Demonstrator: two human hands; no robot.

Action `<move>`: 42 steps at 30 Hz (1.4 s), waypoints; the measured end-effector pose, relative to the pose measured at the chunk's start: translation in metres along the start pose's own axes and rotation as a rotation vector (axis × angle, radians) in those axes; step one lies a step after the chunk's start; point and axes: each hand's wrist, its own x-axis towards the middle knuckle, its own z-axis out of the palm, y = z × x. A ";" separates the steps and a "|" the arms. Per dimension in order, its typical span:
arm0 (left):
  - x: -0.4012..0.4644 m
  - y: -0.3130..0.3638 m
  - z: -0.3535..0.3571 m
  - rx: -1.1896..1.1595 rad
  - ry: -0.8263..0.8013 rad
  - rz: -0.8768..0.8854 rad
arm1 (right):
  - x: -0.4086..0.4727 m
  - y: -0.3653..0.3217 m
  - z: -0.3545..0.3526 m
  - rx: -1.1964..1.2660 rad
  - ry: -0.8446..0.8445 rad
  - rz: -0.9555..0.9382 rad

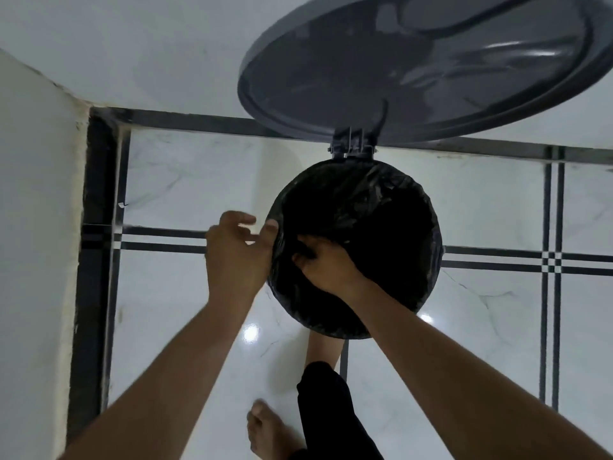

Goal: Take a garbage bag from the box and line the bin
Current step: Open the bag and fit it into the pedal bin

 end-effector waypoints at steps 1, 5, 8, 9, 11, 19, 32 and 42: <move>-0.008 -0.006 0.003 0.019 -0.003 -0.016 | 0.011 0.000 0.002 0.108 -0.098 0.073; -0.017 -0.023 0.010 -0.033 0.026 0.012 | 0.029 0.003 -0.002 0.592 -0.119 0.278; -0.018 -0.027 0.007 -0.131 0.024 -0.018 | 0.018 0.002 -0.008 0.626 0.018 0.249; -0.019 -0.028 0.005 -0.160 0.016 -0.022 | 0.007 0.003 -0.010 0.508 0.100 0.208; -0.019 -0.029 0.004 -0.213 0.012 -0.034 | -0.015 0.012 -0.010 0.158 0.347 0.016; -0.020 -0.034 0.007 -0.287 0.045 -0.039 | 0.012 0.032 -0.011 -0.254 -0.115 0.189; -0.015 -0.039 0.005 -0.341 -0.001 -0.067 | 0.036 0.032 -0.007 -0.669 -0.269 0.175; -0.013 -0.042 0.006 -0.360 -0.001 -0.051 | 0.062 0.033 0.022 -0.474 -0.486 0.266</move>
